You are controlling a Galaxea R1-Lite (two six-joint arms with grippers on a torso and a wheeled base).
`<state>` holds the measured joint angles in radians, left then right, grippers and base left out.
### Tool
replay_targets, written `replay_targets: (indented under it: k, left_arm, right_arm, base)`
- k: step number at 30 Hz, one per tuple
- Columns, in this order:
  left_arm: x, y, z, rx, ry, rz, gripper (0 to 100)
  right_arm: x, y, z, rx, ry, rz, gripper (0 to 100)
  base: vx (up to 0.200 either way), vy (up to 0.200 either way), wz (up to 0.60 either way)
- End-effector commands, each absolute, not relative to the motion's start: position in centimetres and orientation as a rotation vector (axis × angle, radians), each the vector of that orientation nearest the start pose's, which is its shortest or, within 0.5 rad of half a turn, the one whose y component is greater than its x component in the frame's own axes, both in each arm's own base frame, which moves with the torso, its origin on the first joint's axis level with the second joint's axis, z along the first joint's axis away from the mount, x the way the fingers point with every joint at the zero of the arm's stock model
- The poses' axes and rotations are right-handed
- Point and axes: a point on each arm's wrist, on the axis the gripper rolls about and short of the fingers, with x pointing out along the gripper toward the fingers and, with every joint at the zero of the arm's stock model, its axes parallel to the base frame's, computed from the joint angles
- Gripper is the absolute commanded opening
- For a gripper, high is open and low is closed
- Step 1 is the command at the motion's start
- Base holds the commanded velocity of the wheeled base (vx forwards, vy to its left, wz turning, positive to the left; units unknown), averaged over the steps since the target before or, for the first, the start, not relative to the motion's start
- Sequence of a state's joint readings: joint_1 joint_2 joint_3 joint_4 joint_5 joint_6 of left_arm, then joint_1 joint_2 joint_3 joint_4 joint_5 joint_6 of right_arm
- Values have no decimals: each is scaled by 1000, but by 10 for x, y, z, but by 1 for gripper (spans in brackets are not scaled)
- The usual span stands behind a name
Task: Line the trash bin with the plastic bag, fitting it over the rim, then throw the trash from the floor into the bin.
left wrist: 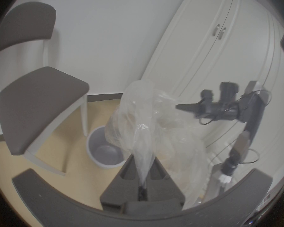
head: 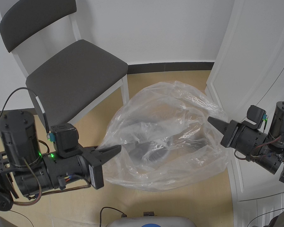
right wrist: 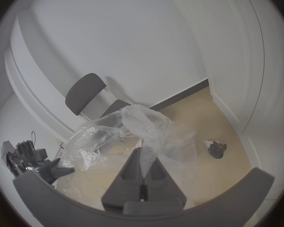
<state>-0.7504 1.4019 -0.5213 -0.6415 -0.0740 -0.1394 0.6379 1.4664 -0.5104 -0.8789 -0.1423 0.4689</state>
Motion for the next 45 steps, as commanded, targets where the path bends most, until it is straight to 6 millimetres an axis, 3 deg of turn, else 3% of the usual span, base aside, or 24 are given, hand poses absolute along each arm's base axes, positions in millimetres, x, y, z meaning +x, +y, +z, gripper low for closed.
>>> replay_targets:
  k: [1, 6, 11, 17, 20, 24, 29, 33, 45]
  left_arm:
    - [201, -150, 150, 97, 402, -633, 0]
    - [207, -152, 143, 117, 415, -598, 0]
    - [207, -151, 144, 115, 409, -597, 0]
    - [212, -154, 141, 106, 409, -591, 0]
    - [221, -152, 139, 105, 413, -561, 0]
    - [227, -144, 141, 112, 401, -476, 0]
    - [230, -133, 147, 106, 378, -422, 0]
    - [229, -124, 158, 122, 341, -402, 0]
    - [231, -117, 158, 131, 339, -375, 0]
  right_arm:
    - [199, 158, 179, 485, 236, 487, 0]
    - [206, 176, 159, 487, 243, 460, 0]
    - [211, 181, 154, 490, 230, 464, 0]
    - [236, 192, 145, 408, 232, 452, 0]
    - [268, 195, 145, 284, 222, 432, 0]
    - [291, 191, 146, 220, 226, 393, 0]
    - [290, 177, 148, 170, 232, 362, 0]
    - [275, 157, 151, 67, 216, 344, 0]
    - [259, 146, 143, -116, 183, 296, 0]
  base:
    - [0, 0, 0]
    - [0, 0, 0]
    - [0, 0, 0]
    - [0, 0, 0]
    - [0, 0, 0]
    - [0, 0, 0]
    - [0, 0, 0]
    - [0, 0, 0]
    - [0, 0, 0]
